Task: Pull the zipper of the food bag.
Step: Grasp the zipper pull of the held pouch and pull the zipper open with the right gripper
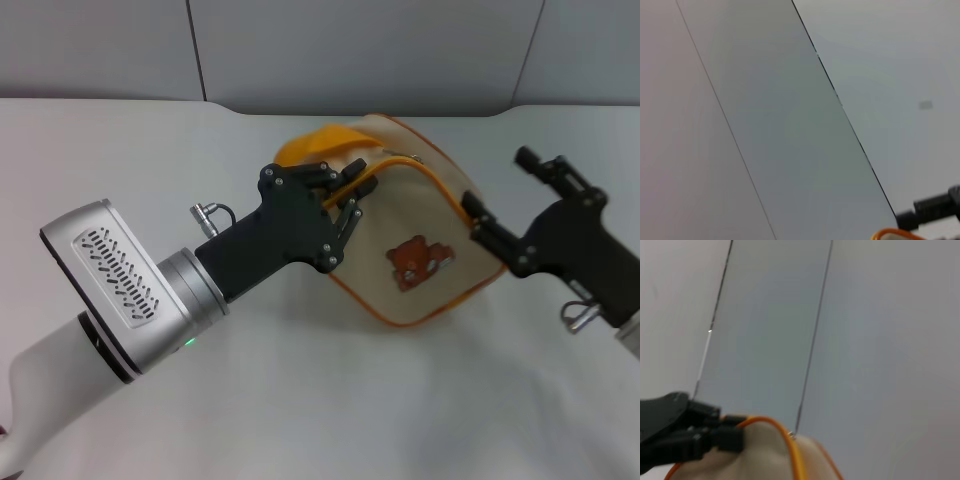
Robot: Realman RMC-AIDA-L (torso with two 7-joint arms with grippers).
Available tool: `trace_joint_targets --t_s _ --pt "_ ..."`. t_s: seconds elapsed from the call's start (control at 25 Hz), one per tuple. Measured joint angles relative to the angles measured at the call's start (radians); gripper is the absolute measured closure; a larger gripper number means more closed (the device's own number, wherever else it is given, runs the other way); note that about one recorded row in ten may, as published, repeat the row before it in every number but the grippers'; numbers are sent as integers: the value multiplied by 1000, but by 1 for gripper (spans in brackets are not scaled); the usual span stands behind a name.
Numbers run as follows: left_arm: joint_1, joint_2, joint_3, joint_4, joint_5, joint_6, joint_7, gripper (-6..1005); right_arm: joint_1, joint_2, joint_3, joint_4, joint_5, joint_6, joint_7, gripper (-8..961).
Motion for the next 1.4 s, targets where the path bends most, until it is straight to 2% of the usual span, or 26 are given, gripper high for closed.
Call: trace_joint_targets --t_s 0.24,0.36,0.72,1.04,1.4 --pt "-6 -1 3 0 -1 10 31 887 54 0 -40 60 -4 115 -5 241" --pt "-7 -2 5 -2 -1 15 51 889 58 0 -40 70 -14 126 -6 244" --pt "-7 -1 2 1 0 17 54 893 45 2 -21 78 -13 95 -107 253" --pt "-8 -2 0 2 -2 11 55 894 68 1 -9 109 -13 95 -208 261" --pt "-7 -3 2 2 -1 8 55 897 78 2 0 126 -10 56 -226 270"
